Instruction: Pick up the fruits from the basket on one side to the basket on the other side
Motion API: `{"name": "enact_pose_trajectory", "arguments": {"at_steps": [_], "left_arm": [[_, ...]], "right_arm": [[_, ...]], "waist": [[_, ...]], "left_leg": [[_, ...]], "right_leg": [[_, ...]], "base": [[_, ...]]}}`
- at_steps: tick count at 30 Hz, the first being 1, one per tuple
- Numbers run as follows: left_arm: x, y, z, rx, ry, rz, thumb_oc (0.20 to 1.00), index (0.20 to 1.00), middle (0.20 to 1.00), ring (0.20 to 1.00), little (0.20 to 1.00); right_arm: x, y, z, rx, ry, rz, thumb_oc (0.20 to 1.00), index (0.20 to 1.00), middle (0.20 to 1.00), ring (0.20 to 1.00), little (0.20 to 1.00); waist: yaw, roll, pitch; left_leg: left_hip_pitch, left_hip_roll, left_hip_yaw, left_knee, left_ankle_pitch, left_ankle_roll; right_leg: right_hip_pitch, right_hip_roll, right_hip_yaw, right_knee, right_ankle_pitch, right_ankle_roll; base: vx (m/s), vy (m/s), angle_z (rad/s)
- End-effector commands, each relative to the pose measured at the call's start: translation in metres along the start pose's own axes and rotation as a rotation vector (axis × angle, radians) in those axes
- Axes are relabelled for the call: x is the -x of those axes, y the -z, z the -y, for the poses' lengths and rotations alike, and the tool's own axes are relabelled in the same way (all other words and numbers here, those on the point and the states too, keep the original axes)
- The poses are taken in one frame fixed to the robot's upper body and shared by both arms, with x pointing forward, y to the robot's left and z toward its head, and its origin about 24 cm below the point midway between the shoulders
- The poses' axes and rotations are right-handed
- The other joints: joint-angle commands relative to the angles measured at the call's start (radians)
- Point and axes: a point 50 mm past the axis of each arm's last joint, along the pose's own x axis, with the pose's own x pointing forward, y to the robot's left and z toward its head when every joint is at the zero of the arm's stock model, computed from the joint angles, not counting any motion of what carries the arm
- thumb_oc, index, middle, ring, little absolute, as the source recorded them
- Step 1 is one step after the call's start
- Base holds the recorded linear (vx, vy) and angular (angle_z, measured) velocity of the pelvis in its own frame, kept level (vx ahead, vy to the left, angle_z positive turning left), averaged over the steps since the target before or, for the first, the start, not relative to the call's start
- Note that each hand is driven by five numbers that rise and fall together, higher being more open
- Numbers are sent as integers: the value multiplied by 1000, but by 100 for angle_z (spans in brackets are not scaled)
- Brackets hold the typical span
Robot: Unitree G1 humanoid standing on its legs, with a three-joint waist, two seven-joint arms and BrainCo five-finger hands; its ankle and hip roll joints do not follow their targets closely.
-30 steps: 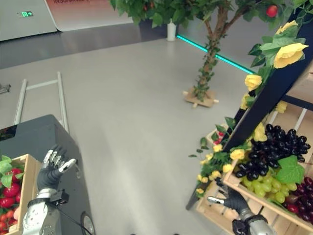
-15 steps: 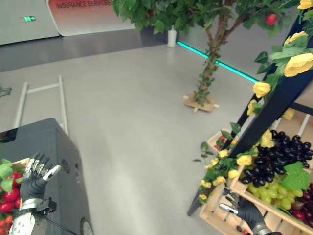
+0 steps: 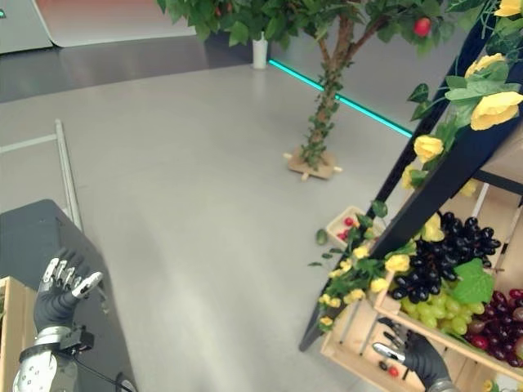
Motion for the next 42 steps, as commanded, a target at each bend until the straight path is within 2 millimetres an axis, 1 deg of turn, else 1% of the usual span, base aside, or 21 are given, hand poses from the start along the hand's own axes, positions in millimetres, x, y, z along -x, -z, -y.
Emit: {"name": "enact_pose_trajectory", "arguments": {"at_steps": [1,3,7,12,13,17,19,20,22,23,24,28,29,30,32,37,39,42], "left_arm": [[-11,-31,-8,-68,20,143,1000,1000,1000,1000,1000],[-13,-30,-5,-59,32,143,1000,1000,1000,1000,1000],[-17,-32,1,-54,50,154,1000,1000,1000,1000,1000],[-20,-33,7,-56,70,166,1000,1000,1000,1000,1000],[-20,-33,7,-56,70,166,1000,1000,1000,1000,1000],[-23,-35,11,-61,90,176,1000,1000,1000,1000,1000],[-24,-36,12,-72,96,182,1000,1000,1000,1000,1000],[-24,-36,12,-72,96,182,1000,1000,1000,1000,1000],[-24,-36,14,-69,103,181,1000,1000,1000,1000,1000],[-23,-36,16,-68,116,180,1000,1000,1000,1000,1000],[-24,-36,16,-69,115,180,1000,1000,1000,1000,1000],[-25,-37,19,-72,136,183,1000,1000,1000,1000,1000],[-26,-36,21,-61,145,180,1000,1000,1000,1000,1000],[-26,-36,21,-61,145,181,1000,1000,1000,1000,1000],[-28,-36,24,-57,160,178,1000,1000,1000,1000,1000],[-30,-35,30,-48,182,174,1000,1000,1000,1000,1000],[-33,-34,35,-40,195,176,1000,1000,1000,1000,1000],[-34,-34,41,-31,218,174,1000,1000,1000,1000,1000]], "right_arm": [[-5,-23,18,29,88,123,1000,1000,1000,1000,1000],[-5,-23,22,11,125,133,1000,1000,1000,1000,1000],[-3,-23,23,2,135,138,1000,1000,1000,1000,1000],[0,-24,26,-5,150,142,1000,1000,1000,1000,1000],[0,-24,26,-5,150,142,1000,1000,1000,1000,1000],[5,-24,30,-11,166,141,1000,1000,1000,1000,1000],[7,-18,30,-18,164,115,1000,1000,1000,1000,1000],[7,-18,30,-18,164,115,1000,1000,1000,1000,1000],[8,-5,31,-32,165,56,1000,1000,1000,1000,1000],[13,9,34,7,170,-35,1000,1000,1000,1000,1000],[12,9,33,7,169,-34,1000,1000,1000,1000,1000],[22,33,41,11,197,-168,1000,1000,1000,1000,1000],[27,50,42,6,223,-249,1000,1000,1000,1000,1000],[26,50,43,7,223,-248,1000,1000,1000,1000,1000],[27,67,42,24,241,-338,1000,1000,1000,1000,1000],[31,92,38,11,257,-454,1000,1000,1000,1000,1000],[26,103,32,13,254,-501,1000,1000,1000,1000,1000],[7,106,20,30,217,-513,1000,1000,1000,1000,1000]], "waist": [[-41,-23,-21],[-55,-18,-24],[-83,-7,-26],[-121,12,-26],[-119,13,-26],[-145,27,-26],[-167,36,-22],[-165,36,-22],[-172,41,-18],[-179,47,-12],[-178,46,-14],[-186,53,-7],[-185,58,-5],[-186,58,-5],[-183,64,-2],[-174,74,1],[-164,77,3],[-145,85,3]], "left_leg": [[-22,-42,31,37,-76,15],[-17,-41,41,37,-79,16],[-8,-37,64,42,-86,19],[2,-30,112,56,-99,22],[2,-30,114,57,-100,22],[5,-30,137,64,-106,23],[6,-29,156,68,-109,25],[7,-29,158,68,-110,25],[12,-28,179,71,-113,27],[22,-30,185,72,-121,28],[18,-29,187,72,-116,28],[17,-33,192,72,-117,29],[14,-35,189,73,-117,29],[13,-35,189,73,-117,29],[14,-38,183,71,-117,30],[16,-46,169,68,-119,32],[16,-50,163,68,-119,34],[16,-55,150,68,-119,36]], "right_leg": [[74,-10,47,-54,1,87],[71,-8,60,-54,4,88],[65,-3,89,-53,7,89],[51,5,148,-53,10,90],[50,5,149,-53,10,90],[40,10,180,-53,16,91],[33,13,204,-52,17,93],[33,13,206,-52,17,93],[27,14,229,-52,22,96],[30,13,238,-49,18,98],[26,14,239,-50,22,97],[22,10,248,-44,22,99],[19,6,247,-39,23,98],[18,6,247,-39,23,98],[21,4,244,-40,20,98],[31,-4,231,-44,18,100],[34,-8,223,-44,17,101],[44,-13,208,-46,13,103]], "base": [[2,-5,-10],[3,-1,-4],[-1,-3,-19],[-7,2,-39],[-13,1,-42],[-12,8,-29],[-17,15,-19],[-15,17,-31],[-9,21,-36],[-9,17,-31],[-15,12,-22],[-18,12,-16],[-5,13,-12],[-6,9,-8],[0,0,0],[2,3,1],[10,3,8],[18,1,19]]}}
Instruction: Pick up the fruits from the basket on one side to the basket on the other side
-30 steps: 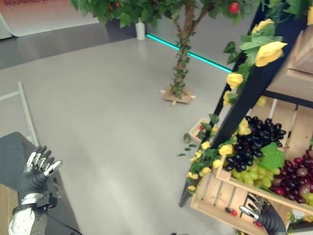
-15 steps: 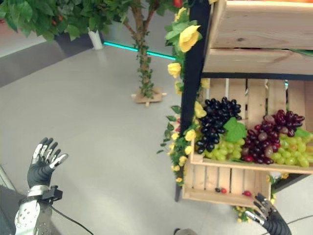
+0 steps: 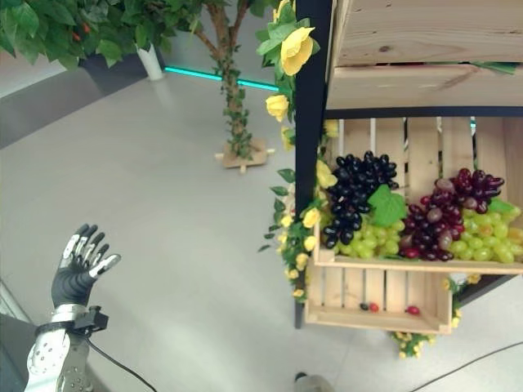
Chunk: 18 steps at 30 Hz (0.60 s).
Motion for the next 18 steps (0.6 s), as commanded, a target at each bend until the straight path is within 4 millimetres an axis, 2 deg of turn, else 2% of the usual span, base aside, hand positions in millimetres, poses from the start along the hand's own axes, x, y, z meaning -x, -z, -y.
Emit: {"name": "enact_pose_trajectory", "arguments": {"at_steps": [1,4,11,18], "left_arm": [[-14,-24,2,-66,55,110,1000,1000,1000,1000,1000],[-18,-21,11,-50,94,104,1000,1000,1000,1000,1000],[-23,-21,28,-29,168,98,1000,1000,1000,1000,1000],[-27,-30,37,-18,210,130,1000,1000,1000,1000,1000]], "right_arm": [[-15,-20,-12,50,-18,62,1000,1000,1000,1000,1000],[-26,-27,-28,92,-47,59,1000,1000,1000,1000,1000],[-42,-32,-50,164,-74,15,1000,1000,1000,1000,1000],[-52,-45,-73,190,-110,40,1000,1000,1000,1000,1000]], "waist": [[23,-43,-39],[49,-34,-44],[97,-14,-51],[148,-5,-66]], "left_leg": [[-45,-68,-19,71,-72,43],[-42,-74,-37,68,-71,45],[-35,-95,-93,59,-67,50],[-42,-117,-149,72,-77,54]], "right_leg": [[106,-53,-6,-94,-2,112],[122,-61,-28,-99,-5,113],[155,-76,-81,-109,-15,113],[187,-95,-144,-112,-27,117]], "base": [[25,0,16],[36,4,16],[42,11,31],[52,23,38]]}}
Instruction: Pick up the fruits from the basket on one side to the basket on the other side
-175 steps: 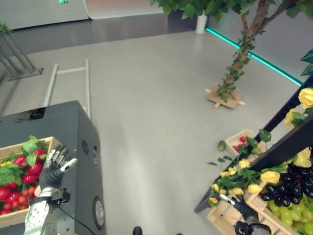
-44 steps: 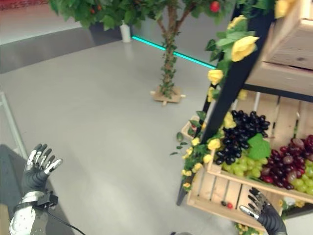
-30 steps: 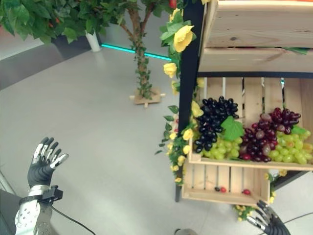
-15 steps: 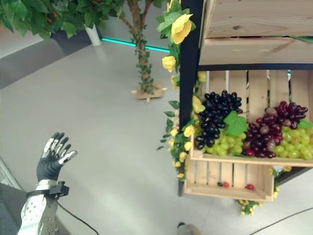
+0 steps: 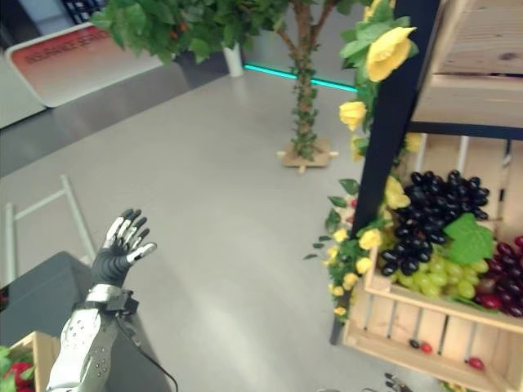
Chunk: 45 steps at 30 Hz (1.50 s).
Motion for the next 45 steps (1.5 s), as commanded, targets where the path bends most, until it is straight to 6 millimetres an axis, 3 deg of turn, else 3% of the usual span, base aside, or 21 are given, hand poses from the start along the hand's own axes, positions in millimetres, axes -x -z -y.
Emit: {"name": "enact_pose_trajectory", "arguments": {"at_steps": [1,6,14,15,16,18,19,20,21,23,24,25,26,27,29,36,38,40,42,43,45], "left_arm": [[-10,-32,-3,-64,45,132,1000,1000,1000,1000,1000],[-9,-30,-2,-58,44,120,1000,1000,1000,1000,1000],[-7,-33,-1,-56,46,126,1000,1000,1000,1000,1000],[-8,-34,-1,-59,48,130,1000,1000,1000,1000,1000],[-9,-35,1,-55,57,136,1000,1000,1000,1000,1000],[-11,-36,4,-53,66,140,1000,1000,1000,1000,1000],[-16,-38,8,-48,84,150,1000,1000,1000,1000,1000],[-23,-41,18,-49,136,165,1000,1000,1000,1000,1000],[-23,-41,18,-49,136,165,1000,1000,1000,1000,1000],[-27,-45,26,-52,172,188,1000,1000,1000,1000,1000],[-35,-50,34,-30,193,215,1000,1000,1000,1000,1000],[-35,-50,34,-30,193,216,1000,1000,1000,1000,1000],[-38,-49,36,-28,195,216,1000,1000,1000,1000,1000],[-40,-48,37,-25,195,211,1000,1000,1000,1000,1000],[-36,-45,33,-37,178,199,1000,1000,1000,1000,1000],[-20,-36,12,-19,79,150,1000,1000,1000,1000,1000],[-19,-36,9,1,56,153,1000,1000,1000,1000,1000],[-21,-36,9,-2,50,157,1000,1000,1000,1000,1000],[-22,-35,7,4,46,153,1000,1000,1000,1000,1000],[-22,-35,7,3,46,154,1000,1000,1000,1000,1000],[-20,-28,3,-2,32,122,1000,1000,1000,1000,1000]], "right_arm": [[-8,-13,-16,21,-36,42,1000,1000,1000,1000,1000],[-14,-24,-30,70,-73,61,1000,1000,1000,1000,1000],[-20,-61,-59,153,-165,186,1000,1000,1000,1000,1000],[-21,-66,-60,161,-169,202,1000,1000,1000,1000,1000],[-21,-72,-60,163,-167,226,1000,1000,1000,1000,1000],[-21,-76,-59,169,-160,237,1000,1000,1000,1000,1000],[-21,-83,-58,178,-157,258,1000,1000,1000,1000,1000],[-20,-89,-56,179,-151,286,1000,1000,1000,1000,1000],[-20,-89,-56,179,-150,286,1000,1000,1000,1000,1000],[-19,-94,-53,176,-150,308,1000,1000,1000,1000,1000],[-17,-101,-52,175,-155,337,1000,1000,1000,1000,1000],[-18,-102,-52,175,-155,337,1000,1000,1000,1000,1000],[-17,-102,-53,178,-167,345,1000,1000,1000,1000,1000],[-16,-101,-53,174,-163,343,1000,1000,1000,1000,1000],[-17,-97,-53,155,-166,329,1000,1000,1000,1000,1000],[-15,-100,-58,144,-208,356,1000,1000,1000,1000,1000],[-15,-107,-53,149,-190,375,1000,1000,1000,1000,1000],[-14,-118,-47,148,-169,408,1000,1000,1000,1000,1000],[-12,-126,-45,160,-168,440,1000,1000,1000,1000,1000],[-12,-127,-45,160,-168,440,1000,1000,1000,1000,1000],[-11,-125,-46,149,-176,443,1000,1000,1000,1000,1000]], "waist": [[10,-73,-48],[44,-83,-61],[95,-110,-69],[103,-112,-67],[112,-111,-50],[114,-111,-40],[108,-108,-22],[87,-98,6],[87,-96,3],[74,-91,6],[54,-105,17],[54,-104,16],[39,-117,21],[35,-130,23],[58,-157,16],[83,-207,17],[80,-202,35],[66,-207,54],[64,-221,62],[63,-220,60],[66,-228,54]], "left_leg": [[-59,-92,16,72,-86,39],[-60,-95,-4,70,-86,37],[-74,-101,-40,71,-83,46],[-77,-103,-52,75,-84,50],[-78,-109,-78,84,-90,66],[-81,-117,-102,90,-92,78],[-88,-118,-131,97,-84,87],[-84,-108,-190,110,-83,93],[-88,-107,-190,110,-81,93],[-79,-100,-243,115,-86,81],[-77,-101,-320,132,-93,50],[-79,-100,-321,131,-90,50],[-80,-100,-365,139,-96,41],[-86,-99,-386,145,-92,34],[-100,-97,-440,161,-92,19],[-188,16,-520,173,-4,-86],[-236,30,-482,168,37,-98],[-285,60,-304,213,46,-86],[-302,80,-182,325,-8,-77],[-307,80,-183,326,-6,-77],[-262,69,-122,384,-94,-64]], "right_leg": [[46,-50,20,-40,-13,84],[63,-53,-14,-50,-15,85],[57,-63,-37,-14,-19,90],[42,-72,-40,25,-20,91],[-18,-108,-31,167,7,105],[-60,-126,-14,255,46,120],[-104,-132,11,348,85,123],[-172,-91,94,463,60,112],[-175,-89,93,460,64,111],[-196,-56,161,402,-21,81],[-190,-33,296,237,-49,78],[-188,-32,295,228,-41,78],[-184,0,406,157,-33,85],[-171,18,442,129,-21,84],[-146,17,398,121,-32,70],[-75,82,239,53,-57,23],[-75,75,185,48,-64,19],[-67,46,124,33,-56,24],[-75,22,79,9,-34,27],[-78,22,78,8,-31,27],[-68,4,24,-20,-14,23]], "base": [[50,14,42],[42,3,20],[6,16,13],[-29,93,17],[-36,94,16],[-37,108,45],[-70,116,92],[-74,67,106],[-30,8,135],[43,-103,133],[54,-154,93],[75,-226,97],[19,-155,163],[14,-253,203],[7,-332,161],[-35,-374,65],[-185,-163,112],[-197,-93,97],[-180,-98,78],[-158,-111,95],[-120,-81,66]]}}
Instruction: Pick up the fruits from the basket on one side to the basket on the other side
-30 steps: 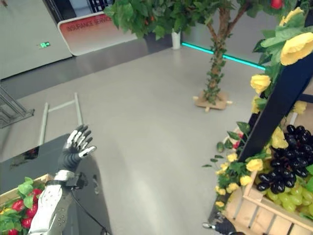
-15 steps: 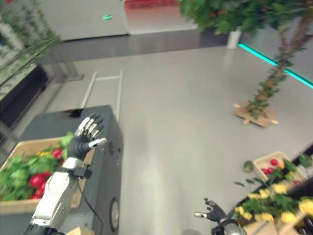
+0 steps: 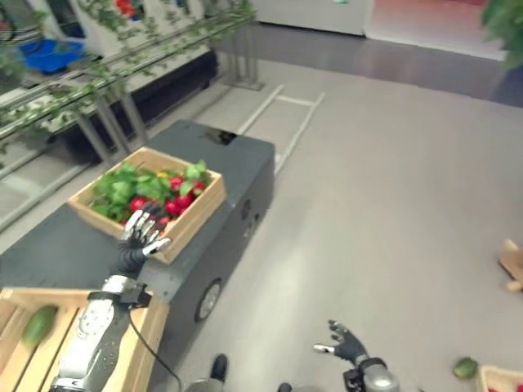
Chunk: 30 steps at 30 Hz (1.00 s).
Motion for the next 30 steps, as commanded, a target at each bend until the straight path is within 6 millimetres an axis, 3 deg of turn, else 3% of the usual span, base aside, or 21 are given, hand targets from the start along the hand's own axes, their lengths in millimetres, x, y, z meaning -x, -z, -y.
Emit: {"name": "enact_pose_trajectory", "arguments": {"at_steps": [1,5,10,15,24,30], "left_arm": [[-5,-15,-9,12,-37,102,1000,1000,1000,1000,1000],[-3,-4,-10,28,-59,56,1000,1000,1000,1000,1000],[0,3,-13,7,-58,12,1000,1000,1000,1000,1000],[-1,-3,-22,-33,-60,17,1000,1000,1000,1000,1000],[-3,-9,-23,-52,-64,42,1000,1000,1000,1000,1000],[4,-9,-30,-69,-89,35,1000,1000,1000,1000,1000]], "right_arm": [[0,-26,15,20,20,120,1000,1000,1000,1000,1000],[4,-17,14,-14,41,104,1000,1000,1000,1000,1000],[4,-11,9,-27,47,90,1000,1000,1000,1000,1000],[3,-4,-1,-29,39,66,1000,1000,1000,1000,1000],[5,2,-7,-39,23,47,1000,1000,1000,1000,1000],[3,-5,-12,-55,-9,80,1000,1000,1000,1000,1000]], "waist": [[-27,15,-30],[-58,32,-60],[-80,42,-75],[-74,21,-74],[-68,5,-77],[-57,3,-82]], "left_leg": [[92,3,65,80,-118,-3],[227,32,172,16,-166,-5],[268,46,224,-126,-113,-22],[299,28,246,-171,-92,-13],[303,3,269,-165,-106,8],[288,-16,253,-161,-109,15]], "right_leg": [[80,-4,-34,-181,47,136],[92,-19,-145,-174,47,129],[106,-14,-184,-173,50,126],[119,-18,-175,-176,65,132],[131,-37,-173,-190,91,151],[129,-48,-174,-197,106,162]], "base": [[-72,-32,88],[-55,23,118],[1,66,101],[23,62,-4],[27,71,-12],[2,84,1]]}}
